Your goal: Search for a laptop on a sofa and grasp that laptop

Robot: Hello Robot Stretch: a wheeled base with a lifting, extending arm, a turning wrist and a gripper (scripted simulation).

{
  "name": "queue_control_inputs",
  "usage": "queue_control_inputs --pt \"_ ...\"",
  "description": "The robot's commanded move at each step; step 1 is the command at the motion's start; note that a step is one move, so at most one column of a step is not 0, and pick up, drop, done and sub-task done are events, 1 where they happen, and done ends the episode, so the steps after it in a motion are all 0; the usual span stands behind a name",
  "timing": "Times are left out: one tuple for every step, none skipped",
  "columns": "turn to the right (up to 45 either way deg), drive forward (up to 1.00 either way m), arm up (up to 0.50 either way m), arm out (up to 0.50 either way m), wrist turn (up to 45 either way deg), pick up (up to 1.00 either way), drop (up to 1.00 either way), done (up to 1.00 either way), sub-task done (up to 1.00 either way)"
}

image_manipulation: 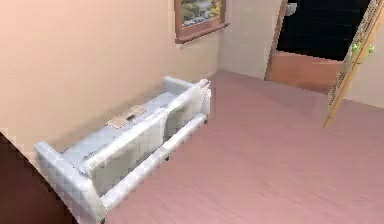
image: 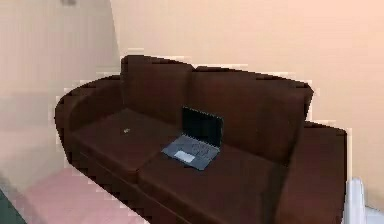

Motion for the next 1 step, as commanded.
queue_control_inputs --pt "-45.0 0.00 0.00 0.00 0.0 0.00 0.00 0.00 0.00"
